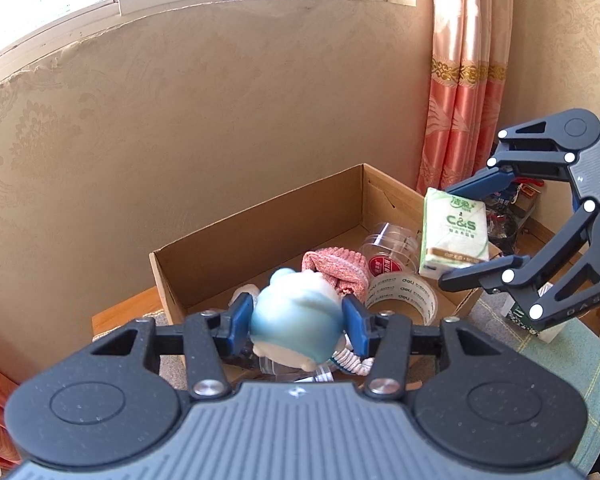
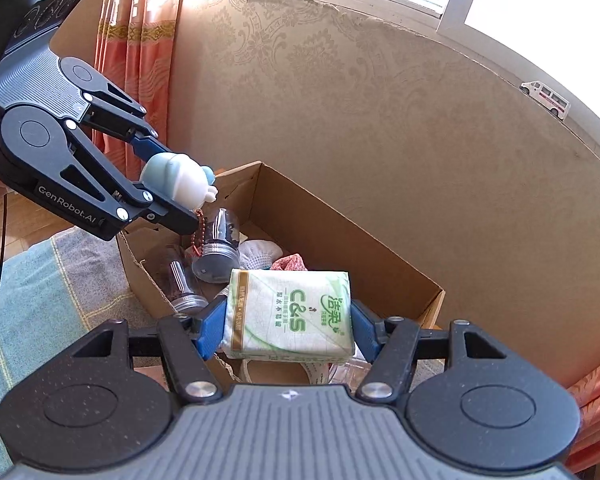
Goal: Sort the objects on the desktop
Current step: 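Carry the blue toy and tissue pack over the box and release both, then withdraw both tools toward the pink Miss Gooey box and white bottle, then close the left tool on the pink box while the right tool grips the white bottle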
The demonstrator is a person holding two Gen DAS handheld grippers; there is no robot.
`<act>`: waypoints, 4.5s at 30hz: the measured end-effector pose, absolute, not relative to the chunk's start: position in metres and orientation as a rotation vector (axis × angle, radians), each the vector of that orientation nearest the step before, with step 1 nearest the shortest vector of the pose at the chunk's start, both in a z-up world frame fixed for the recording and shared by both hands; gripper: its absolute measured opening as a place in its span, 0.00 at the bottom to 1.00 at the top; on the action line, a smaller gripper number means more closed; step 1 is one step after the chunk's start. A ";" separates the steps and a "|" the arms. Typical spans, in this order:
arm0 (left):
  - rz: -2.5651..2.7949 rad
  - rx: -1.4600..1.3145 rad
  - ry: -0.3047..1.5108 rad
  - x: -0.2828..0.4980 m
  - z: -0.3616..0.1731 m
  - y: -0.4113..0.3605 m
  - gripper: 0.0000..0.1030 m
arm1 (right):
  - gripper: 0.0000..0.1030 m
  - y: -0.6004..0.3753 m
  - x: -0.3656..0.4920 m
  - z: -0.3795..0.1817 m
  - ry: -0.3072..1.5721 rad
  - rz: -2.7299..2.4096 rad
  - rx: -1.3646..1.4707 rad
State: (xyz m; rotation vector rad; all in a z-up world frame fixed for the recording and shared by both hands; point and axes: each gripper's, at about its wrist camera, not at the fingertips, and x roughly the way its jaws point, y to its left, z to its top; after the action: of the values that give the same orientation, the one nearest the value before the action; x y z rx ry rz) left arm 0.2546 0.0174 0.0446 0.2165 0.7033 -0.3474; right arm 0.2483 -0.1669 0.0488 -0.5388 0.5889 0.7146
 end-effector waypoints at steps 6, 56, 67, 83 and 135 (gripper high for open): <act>-0.350 0.223 0.711 0.253 0.037 0.016 0.80 | 0.89 -0.164 0.255 0.033 0.606 0.694 -0.532; -0.200 0.151 0.948 0.182 -0.038 -0.032 0.87 | 1.00 -0.207 0.138 -0.044 0.776 0.419 -0.286; -0.217 0.143 1.006 0.195 -0.063 -0.034 0.87 | 1.00 -0.249 0.164 -0.040 0.749 0.228 -0.304; -0.174 0.136 1.049 0.198 -0.076 -0.011 0.87 | 1.00 -0.251 0.178 -0.059 0.842 0.295 -0.213; -0.186 0.077 1.055 0.228 -0.088 -0.035 0.87 | 1.00 -0.236 0.179 -0.084 0.969 0.598 -0.209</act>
State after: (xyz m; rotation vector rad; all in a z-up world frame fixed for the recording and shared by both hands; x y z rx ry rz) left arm 0.2281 -0.0345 -0.0881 0.0772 1.0554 -0.1865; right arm 0.1792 -0.2364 -0.0838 -0.2092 0.9689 0.5985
